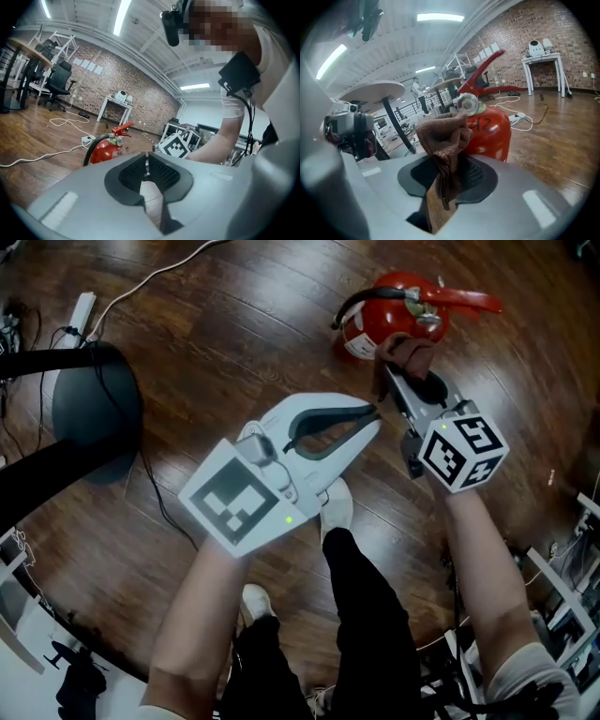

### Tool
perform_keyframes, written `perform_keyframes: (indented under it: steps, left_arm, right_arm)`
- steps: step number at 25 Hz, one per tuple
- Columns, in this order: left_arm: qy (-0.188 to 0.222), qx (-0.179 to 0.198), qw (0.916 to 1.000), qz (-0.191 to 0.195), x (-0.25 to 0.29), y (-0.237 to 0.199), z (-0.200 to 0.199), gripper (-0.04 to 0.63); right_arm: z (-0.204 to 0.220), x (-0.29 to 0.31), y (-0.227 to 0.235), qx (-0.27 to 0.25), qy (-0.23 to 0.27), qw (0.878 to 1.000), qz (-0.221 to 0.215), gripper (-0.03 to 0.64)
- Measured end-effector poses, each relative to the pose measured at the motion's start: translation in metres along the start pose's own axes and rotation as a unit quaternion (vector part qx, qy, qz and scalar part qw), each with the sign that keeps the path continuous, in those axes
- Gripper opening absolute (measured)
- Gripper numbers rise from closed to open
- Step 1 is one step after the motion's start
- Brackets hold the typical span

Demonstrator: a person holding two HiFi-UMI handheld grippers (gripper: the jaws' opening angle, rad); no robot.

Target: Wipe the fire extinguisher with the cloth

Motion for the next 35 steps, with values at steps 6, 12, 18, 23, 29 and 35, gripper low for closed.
perform_keyframes:
  steps: [6, 12, 18, 23, 29, 35]
  left_arm:
    - [-0.003, -0.004, 1.0000, -0.002, -0.008, -0.001, 0.012, 0.020]
    - [-0.012, -0.011, 0.9998, -0.007, -0.021, -0.005, 0.031, 0.020]
    - [-0.007, -0.018, 0.9996, -0.020, -0.032, -0.013, 0.039, 0.020]
    - [0.003, -0.008, 0.9997, -0.022, -0.043, -0.017, 0.030, 0.020]
    - [0.009, -0.003, 0.9998, -0.019, -0.047, -0.015, 0.010, 0.020]
    - [0.004, -0.002, 0.9998, -0.017, -0.051, -0.012, 0.012, 0.020]
  right_arm:
    - [0.047, 0.036, 0.027, 0.014, -0.044, 0.999, 0.014, 0.109]
    - [0.109, 0.078, 0.072, 0.042, -0.116, 0.992, 0.038, 0.108]
    - [0.143, 0.093, 0.097, 0.085, -0.164, 0.982, 0.037, 0.109]
    - [0.116, 0.082, 0.058, 0.077, -0.116, 0.990, 0.012, 0.107]
    - [0.027, 0.062, -0.010, 0.047, 0.041, 0.997, 0.035, 0.107]
    - [0.047, 0.110, 0.023, 0.087, 0.031, 0.992, 0.087, 0.106]
Point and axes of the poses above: the fingertips, and each gripper's own axes: x forward along the fingers, y to its right, z out of its underside, the point moved 9 cm from there along -x, backward along the fingers, and after that the axes turned 14 degrees about -z, right-handed, at the moved point
